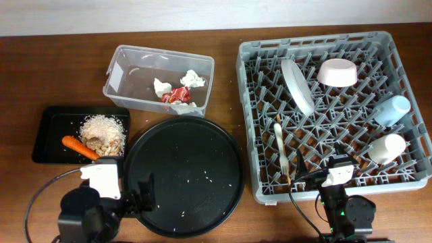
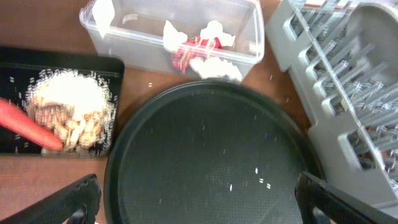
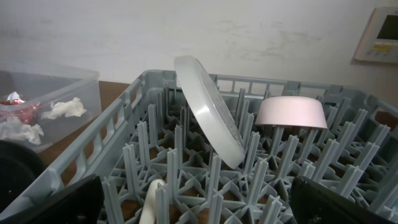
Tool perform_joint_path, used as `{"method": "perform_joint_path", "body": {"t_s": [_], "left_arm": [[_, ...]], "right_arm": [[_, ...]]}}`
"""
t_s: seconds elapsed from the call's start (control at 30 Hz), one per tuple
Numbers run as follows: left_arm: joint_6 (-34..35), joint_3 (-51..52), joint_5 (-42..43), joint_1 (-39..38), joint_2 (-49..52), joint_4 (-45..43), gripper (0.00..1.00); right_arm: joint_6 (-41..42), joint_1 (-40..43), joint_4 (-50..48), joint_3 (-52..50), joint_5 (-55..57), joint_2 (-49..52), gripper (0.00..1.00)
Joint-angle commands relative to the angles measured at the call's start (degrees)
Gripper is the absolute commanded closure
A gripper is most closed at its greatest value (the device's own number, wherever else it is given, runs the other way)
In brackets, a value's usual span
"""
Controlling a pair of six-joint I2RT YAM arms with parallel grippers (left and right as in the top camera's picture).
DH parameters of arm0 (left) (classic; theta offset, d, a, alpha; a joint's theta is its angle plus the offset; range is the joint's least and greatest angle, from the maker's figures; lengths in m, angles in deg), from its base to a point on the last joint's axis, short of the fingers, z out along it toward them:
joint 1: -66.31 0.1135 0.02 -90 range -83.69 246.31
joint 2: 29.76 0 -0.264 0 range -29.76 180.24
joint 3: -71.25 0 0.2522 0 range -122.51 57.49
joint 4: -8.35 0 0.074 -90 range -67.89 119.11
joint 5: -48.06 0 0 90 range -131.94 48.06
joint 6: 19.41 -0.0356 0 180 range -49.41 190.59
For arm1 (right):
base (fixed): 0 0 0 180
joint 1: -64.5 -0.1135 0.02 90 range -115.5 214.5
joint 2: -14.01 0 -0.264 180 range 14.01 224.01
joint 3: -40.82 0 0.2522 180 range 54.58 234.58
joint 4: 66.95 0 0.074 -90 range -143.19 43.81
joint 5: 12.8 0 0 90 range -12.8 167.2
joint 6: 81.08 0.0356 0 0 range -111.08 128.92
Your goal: Sort waste into correct bins and load items into the dishwasher rack
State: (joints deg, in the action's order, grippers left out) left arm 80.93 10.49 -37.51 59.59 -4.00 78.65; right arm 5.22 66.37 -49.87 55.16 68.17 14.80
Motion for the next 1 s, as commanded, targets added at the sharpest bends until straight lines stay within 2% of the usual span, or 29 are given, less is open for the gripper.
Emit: {"method": "perform_joint_path", "body": {"t_s": [0.0,0.3,0.67,0.73,0.83,0.97], "left_arm": [[0.4,0.4,-0.2,0.0,-0.3,4.3,0.01],[0.5,0.4,-0.1,0.0,-0.3,12.5,0.01],[0.5,0.4,-0.2,0.0,-0.4,12.3,0.01],[0.5,0.4,-1.3,0.0,-0.5,10.8,0.01],[-0.5,2.5,-6.1,0.5,-3.7,3.6,0.01],[-9.2,10.8,-6.4,0.6,-11.8,-5.7,0.01]], "right_arm": [[-0.4,-0.3,0.4,-0.3,0.7,-0.6,0.02],[-0.4,-0.3,0.4,-0.3,0.7,-0.6,0.02],[-0.4,-0.3,0.4,-0.3,0.7,-0.6,0.02],[-0.4,-0.3,0.4,-0.3,0.7,-0.6,0.02],[-0.4,-0.3,0.4,-0.3,0.7,-0.6,0.02],[-0.4,-0.3,0.4,-0.3,0.7,-0.6,0.02]]}}
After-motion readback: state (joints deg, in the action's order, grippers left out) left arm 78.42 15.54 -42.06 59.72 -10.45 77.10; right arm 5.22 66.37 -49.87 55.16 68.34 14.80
